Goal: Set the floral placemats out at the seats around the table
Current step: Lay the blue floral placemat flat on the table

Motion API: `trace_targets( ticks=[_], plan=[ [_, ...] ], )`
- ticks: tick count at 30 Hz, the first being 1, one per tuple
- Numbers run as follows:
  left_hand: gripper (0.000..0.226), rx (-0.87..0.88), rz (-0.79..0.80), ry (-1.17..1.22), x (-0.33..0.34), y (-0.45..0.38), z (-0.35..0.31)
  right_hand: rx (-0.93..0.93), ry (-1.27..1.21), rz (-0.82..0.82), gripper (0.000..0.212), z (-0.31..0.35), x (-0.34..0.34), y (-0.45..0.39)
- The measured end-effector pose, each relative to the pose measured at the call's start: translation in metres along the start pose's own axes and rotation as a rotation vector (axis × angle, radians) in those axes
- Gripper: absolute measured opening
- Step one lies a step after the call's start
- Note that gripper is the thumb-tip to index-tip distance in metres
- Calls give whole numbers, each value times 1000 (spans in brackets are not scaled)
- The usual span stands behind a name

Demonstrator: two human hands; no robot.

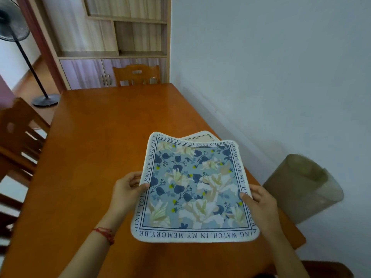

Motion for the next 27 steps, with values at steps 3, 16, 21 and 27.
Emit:
trace_targets(
  ticks=[3,16,21,27],
  plan=[
    [24,17,-7,31,-20,24,-6,-29,-13,2,14,3,4,28],
    [22,-38,-82,94,-88,134,-7,-51,-62,24,17,-10,8,137],
    [22,-53,-121,105,-99,174,-7,-96,-35,44,21,-9,0,166],
    [23,-67,-204,106,-105,224,-5,-91,-57,109,21,-17,-9,187]
  ],
)
Point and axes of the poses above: each hand's wrist, its own y-axis away from the middle knuckle, its own x-axis out of the palm, z = x × y, the point moved 6 cm from there along -y, towards the middle knuckle, and after that the axes turned 8 degrees about x, right-handed, at the moved point
